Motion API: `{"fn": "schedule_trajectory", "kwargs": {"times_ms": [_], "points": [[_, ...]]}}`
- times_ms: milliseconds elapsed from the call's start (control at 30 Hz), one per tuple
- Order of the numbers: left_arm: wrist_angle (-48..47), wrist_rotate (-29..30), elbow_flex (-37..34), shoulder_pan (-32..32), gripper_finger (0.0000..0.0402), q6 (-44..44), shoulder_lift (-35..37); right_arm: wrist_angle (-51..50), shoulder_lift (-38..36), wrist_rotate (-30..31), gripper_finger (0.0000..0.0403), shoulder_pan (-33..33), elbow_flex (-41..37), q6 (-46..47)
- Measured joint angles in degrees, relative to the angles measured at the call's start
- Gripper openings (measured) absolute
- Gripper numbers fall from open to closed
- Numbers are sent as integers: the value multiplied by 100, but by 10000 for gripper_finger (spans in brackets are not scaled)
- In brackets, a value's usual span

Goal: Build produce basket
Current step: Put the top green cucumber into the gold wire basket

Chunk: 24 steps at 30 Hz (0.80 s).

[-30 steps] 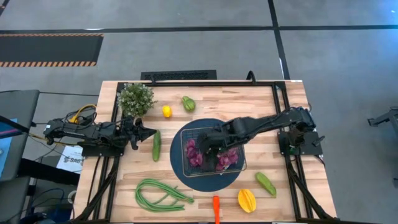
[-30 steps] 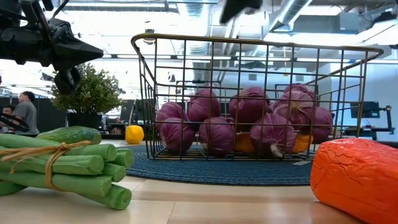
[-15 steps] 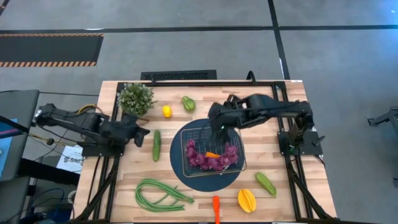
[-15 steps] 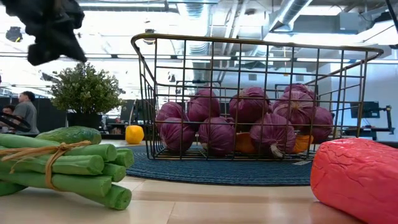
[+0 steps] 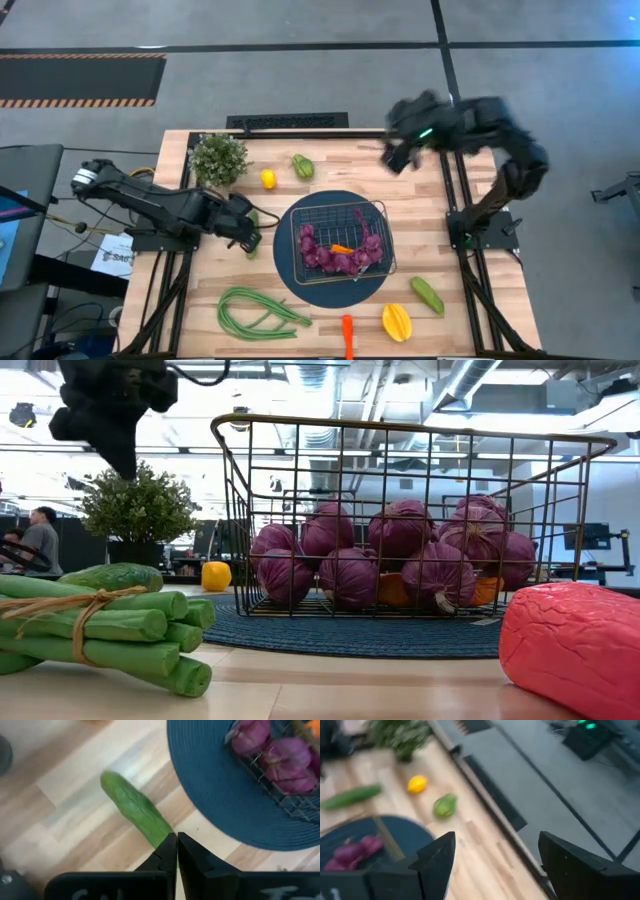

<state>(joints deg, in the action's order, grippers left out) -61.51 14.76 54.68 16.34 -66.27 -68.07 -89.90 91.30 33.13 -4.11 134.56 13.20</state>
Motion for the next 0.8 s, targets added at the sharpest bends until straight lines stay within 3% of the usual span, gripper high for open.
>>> {"fn": "schedule_trajectory", "kwargs": {"times_ms": [267, 500, 800], "points": [[144, -276, 6, 0, 0, -493, -140, -12, -1197, -197, 300, -873, -4, 88], [155, -634, 8, -2, 7, -682, -140, -12, -1569, -329, 274, -837, -4, 130], [104, -719, 8, -2, 102, -693, -315, -12, -1425, -330, 238, -600, -7, -371]]}}
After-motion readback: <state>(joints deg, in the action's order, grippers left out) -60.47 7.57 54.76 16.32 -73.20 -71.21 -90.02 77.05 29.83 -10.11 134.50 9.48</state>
